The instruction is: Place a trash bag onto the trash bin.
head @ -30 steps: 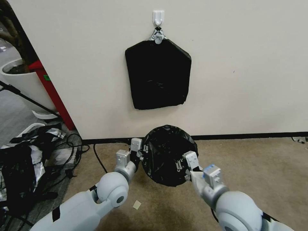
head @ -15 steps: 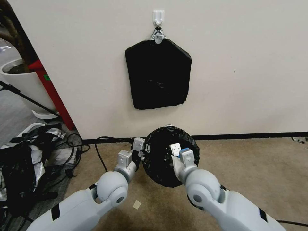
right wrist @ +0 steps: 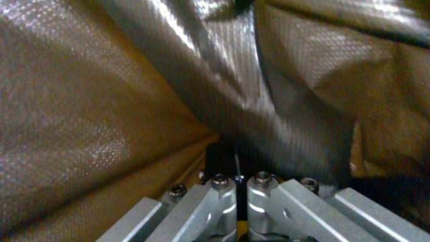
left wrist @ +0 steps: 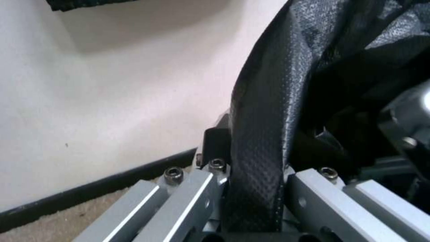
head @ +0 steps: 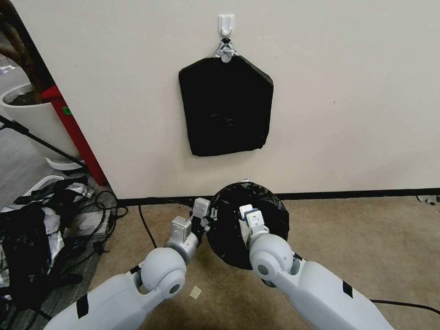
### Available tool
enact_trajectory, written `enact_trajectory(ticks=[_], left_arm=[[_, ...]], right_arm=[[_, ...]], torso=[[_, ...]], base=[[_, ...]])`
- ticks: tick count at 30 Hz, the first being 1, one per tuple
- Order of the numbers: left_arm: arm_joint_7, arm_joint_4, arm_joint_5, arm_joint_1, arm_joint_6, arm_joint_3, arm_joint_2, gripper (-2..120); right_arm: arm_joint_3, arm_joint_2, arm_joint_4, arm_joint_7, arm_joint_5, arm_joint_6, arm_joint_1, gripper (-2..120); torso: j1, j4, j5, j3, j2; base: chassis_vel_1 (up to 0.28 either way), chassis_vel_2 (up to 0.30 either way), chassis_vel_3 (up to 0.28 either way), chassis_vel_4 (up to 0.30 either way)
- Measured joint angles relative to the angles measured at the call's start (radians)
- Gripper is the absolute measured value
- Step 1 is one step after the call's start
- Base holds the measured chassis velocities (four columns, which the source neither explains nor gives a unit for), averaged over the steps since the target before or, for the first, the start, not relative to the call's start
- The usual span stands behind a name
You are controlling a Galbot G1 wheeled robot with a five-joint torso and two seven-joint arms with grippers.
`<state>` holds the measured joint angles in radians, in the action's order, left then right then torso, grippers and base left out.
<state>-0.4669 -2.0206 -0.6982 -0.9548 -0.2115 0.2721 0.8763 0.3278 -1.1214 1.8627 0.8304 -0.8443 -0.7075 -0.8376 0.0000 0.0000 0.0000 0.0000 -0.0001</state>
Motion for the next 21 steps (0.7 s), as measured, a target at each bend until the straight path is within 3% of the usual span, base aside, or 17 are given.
enact_trajectory(ticks=[21], left_arm=[[0.024, -0.035, 0.040, -0.043, 0.000, -0.009, -0.012, 3]], right_arm=[[0.010, -0.086, -0.102, 0.049, -0.031, 0.010, 0.021, 0]], torso=[[0.000, 0.0000, -0.0001, 0.000, 0.000]], base=[[0.000, 0.000, 0.000, 0.000]])
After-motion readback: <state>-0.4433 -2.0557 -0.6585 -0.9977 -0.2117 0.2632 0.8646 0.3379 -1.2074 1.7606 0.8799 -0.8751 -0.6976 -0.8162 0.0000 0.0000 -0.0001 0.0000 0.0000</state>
